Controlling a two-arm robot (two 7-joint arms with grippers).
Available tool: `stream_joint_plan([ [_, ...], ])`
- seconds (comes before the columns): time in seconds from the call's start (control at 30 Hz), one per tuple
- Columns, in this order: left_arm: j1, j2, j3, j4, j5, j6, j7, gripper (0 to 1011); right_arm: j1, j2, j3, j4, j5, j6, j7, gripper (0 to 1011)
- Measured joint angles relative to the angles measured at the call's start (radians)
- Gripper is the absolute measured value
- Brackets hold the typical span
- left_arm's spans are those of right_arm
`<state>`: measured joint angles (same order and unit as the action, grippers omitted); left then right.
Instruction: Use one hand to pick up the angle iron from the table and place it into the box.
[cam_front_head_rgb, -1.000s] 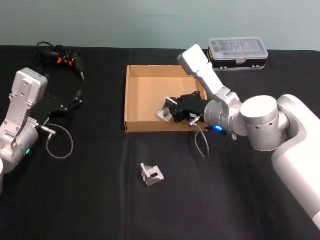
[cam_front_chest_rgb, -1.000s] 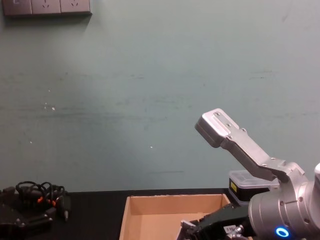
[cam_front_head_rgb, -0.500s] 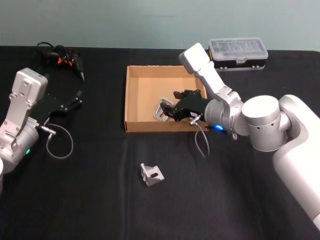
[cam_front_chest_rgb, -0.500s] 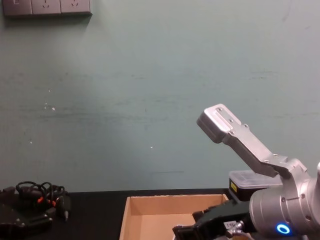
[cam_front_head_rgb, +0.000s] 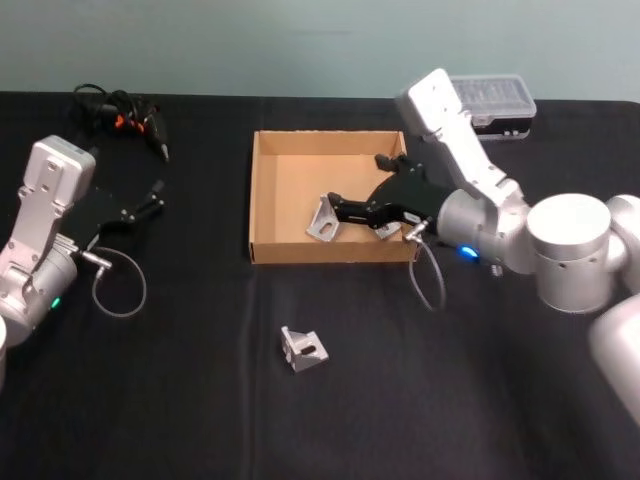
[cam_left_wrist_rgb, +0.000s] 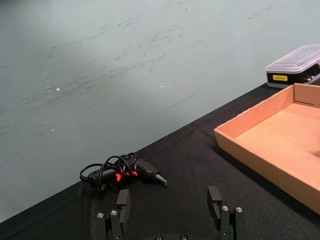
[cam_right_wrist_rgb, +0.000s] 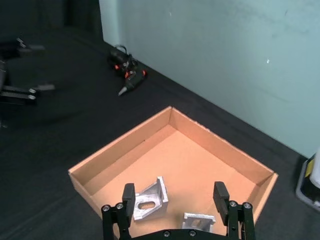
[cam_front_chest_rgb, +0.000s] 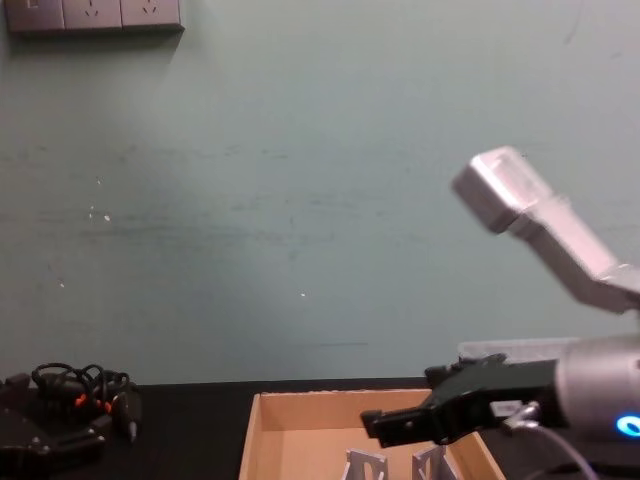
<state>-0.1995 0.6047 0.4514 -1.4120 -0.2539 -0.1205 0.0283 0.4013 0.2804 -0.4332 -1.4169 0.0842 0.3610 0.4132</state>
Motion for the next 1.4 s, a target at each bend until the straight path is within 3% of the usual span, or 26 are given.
stream_joint_plan([
  [0.3, 0.0, 0.0, 0.0, 0.0, 0.0, 0.0, 0.0, 1011, -0.117, 0.102, 0.057, -0.194, 0.054, -0.013, 0.014, 1002],
  [0.5, 0.0, 0.0, 0.0, 0.0, 0.0, 0.0, 0.0, 1011, -0.226, 0.174, 0.108, -0.342, 0.109, -0.028, 0.017, 1002],
  [0.73, 0.0, 0.0, 0.0, 0.0, 0.0, 0.0, 0.0, 1011, -0.303, 0.222, 0.129, -0.447, 0.147, -0.04, 0.017, 1002],
  [1.03, 0.0, 0.0, 0.0, 0.0, 0.0, 0.0, 0.0, 1011, -0.349, 0.263, 0.096, -0.522, 0.165, -0.037, 0.025, 1002],
  [1.4, 0.0, 0.0, 0.0, 0.0, 0.0, 0.0, 0.0, 1011, -0.355, 0.294, -0.004, -0.587, 0.166, 0.005, 0.048, 1002],
])
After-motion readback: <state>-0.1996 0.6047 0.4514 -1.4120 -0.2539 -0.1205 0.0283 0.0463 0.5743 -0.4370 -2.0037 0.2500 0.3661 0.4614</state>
